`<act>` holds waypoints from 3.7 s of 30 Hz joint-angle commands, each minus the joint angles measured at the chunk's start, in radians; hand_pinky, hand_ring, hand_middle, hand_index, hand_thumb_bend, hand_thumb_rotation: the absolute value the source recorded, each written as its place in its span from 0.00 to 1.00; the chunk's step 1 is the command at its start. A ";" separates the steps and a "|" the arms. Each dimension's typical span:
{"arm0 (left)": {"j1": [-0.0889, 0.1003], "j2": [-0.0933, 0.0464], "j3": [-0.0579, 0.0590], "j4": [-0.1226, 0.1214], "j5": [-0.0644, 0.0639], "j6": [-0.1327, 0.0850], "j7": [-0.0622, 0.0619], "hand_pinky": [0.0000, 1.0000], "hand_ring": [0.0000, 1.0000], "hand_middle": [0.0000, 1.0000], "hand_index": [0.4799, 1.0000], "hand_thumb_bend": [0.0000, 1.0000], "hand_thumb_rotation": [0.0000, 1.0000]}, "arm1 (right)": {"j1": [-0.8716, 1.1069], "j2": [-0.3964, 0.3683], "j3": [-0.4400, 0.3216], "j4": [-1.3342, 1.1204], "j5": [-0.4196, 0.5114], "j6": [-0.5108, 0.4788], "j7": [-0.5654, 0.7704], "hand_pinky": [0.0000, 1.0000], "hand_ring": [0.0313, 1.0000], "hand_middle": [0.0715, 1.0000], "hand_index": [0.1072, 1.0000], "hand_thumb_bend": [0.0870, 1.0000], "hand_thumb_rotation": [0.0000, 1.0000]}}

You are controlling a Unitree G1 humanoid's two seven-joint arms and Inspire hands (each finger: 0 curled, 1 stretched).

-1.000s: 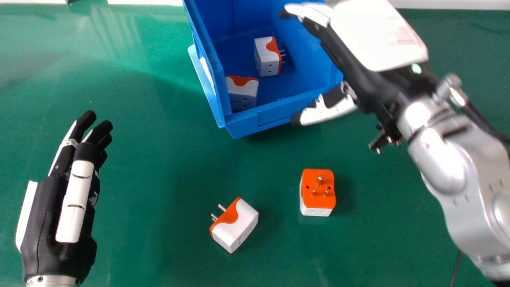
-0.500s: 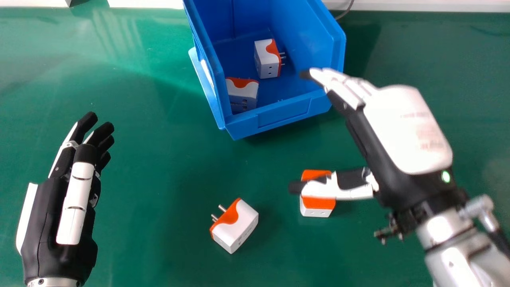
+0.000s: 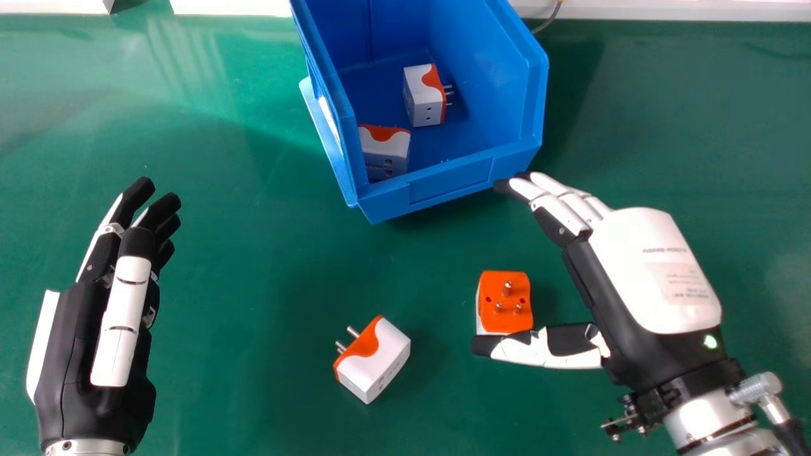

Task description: Pick all objects and put in blue box

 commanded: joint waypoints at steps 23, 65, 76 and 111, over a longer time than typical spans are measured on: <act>-0.008 0.018 0.024 0.043 -0.020 -0.060 -0.039 1.00 0.95 0.92 0.87 0.61 0.77 | -0.268 -0.037 0.078 0.423 -0.061 0.017 0.060 0.71 0.83 0.86 0.84 0.77 0.42; -0.003 0.033 0.037 0.066 -0.018 -0.089 -0.058 0.99 0.96 0.92 0.89 0.61 0.82 | -0.386 -0.051 0.218 0.596 -0.082 0.122 0.127 0.73 0.82 0.84 0.80 0.78 0.37; -0.015 0.033 0.043 0.062 -0.015 -0.082 -0.041 0.97 0.94 0.91 0.86 0.62 0.79 | -0.371 -0.101 0.243 0.591 -0.083 0.125 0.194 0.73 0.82 0.83 0.80 0.80 0.31; -0.038 0.062 0.048 0.060 -0.042 -0.066 -0.064 0.96 0.95 0.92 0.90 0.62 0.79 | -0.435 -0.119 0.293 0.675 -0.089 0.161 0.185 0.71 0.77 0.77 0.73 0.80 0.18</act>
